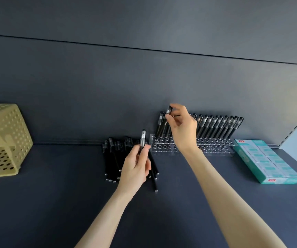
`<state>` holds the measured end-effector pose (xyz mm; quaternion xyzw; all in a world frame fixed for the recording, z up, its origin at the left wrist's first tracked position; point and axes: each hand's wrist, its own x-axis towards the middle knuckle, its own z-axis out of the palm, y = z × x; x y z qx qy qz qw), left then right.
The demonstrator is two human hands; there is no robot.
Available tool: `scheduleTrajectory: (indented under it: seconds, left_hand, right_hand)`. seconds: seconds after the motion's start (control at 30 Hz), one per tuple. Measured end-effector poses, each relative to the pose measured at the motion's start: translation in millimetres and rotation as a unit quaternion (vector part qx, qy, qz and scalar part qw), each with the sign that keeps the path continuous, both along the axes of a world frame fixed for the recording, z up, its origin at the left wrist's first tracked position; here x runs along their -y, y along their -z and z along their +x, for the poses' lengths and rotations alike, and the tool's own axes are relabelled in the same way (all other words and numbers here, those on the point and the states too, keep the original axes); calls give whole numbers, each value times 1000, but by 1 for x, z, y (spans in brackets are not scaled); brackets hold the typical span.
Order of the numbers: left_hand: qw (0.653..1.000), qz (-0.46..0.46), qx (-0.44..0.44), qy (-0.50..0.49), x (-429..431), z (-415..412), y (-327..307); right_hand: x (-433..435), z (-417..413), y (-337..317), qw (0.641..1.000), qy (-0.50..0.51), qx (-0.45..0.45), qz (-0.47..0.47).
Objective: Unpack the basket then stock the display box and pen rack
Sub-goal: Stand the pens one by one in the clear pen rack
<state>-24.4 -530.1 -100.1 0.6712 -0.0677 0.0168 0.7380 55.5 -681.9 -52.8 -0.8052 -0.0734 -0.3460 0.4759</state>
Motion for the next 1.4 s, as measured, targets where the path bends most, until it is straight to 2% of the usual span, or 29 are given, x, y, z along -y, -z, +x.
scheduleTrajectory:
  seconds: [0.23, 0.4, 0.5, 0.57, 0.63, 0.7, 0.9, 1.1, 1.2, 1.4]
  left_hand:
    - [1000, 10, -2, -19, 0, 2, 7]
    - [1000, 6, 0, -3, -1, 0, 9]
    - [1000, 21, 7, 9, 0, 2, 9]
    - [999, 28, 6, 26, 4, 4, 9]
    - [998, 55, 19, 34, 9, 5, 8]
    - [996, 74, 37, 43, 15, 5, 6]
    - [994, 82, 47, 51, 22, 9, 3]
    - [999, 27, 22, 37, 24, 13, 0]
    - [999, 31, 30, 33, 22, 16, 0]
    - [997, 56, 50, -5, 25, 25, 0]
  right_hand:
    - [-6, 0, 15, 996, 5, -12, -93]
    - [-6, -5, 15, 994, 15, -15, -103]
    - [-3, -17, 12, 999, 14, -11, -51]
    - [2, -29, 8, 996, -59, -55, 44]
    - [6, -40, 5, 975, -157, -122, 102]
    - [9, -48, 5, 967, -192, -138, 94]
    - [19, -51, -1, 968, -186, -128, 112]
    - [16, -47, -1, 967, -183, -114, 134]
    - [16, -47, -1, 963, -197, -129, 134]
    - [18, -37, -1, 972, -153, -137, 116]
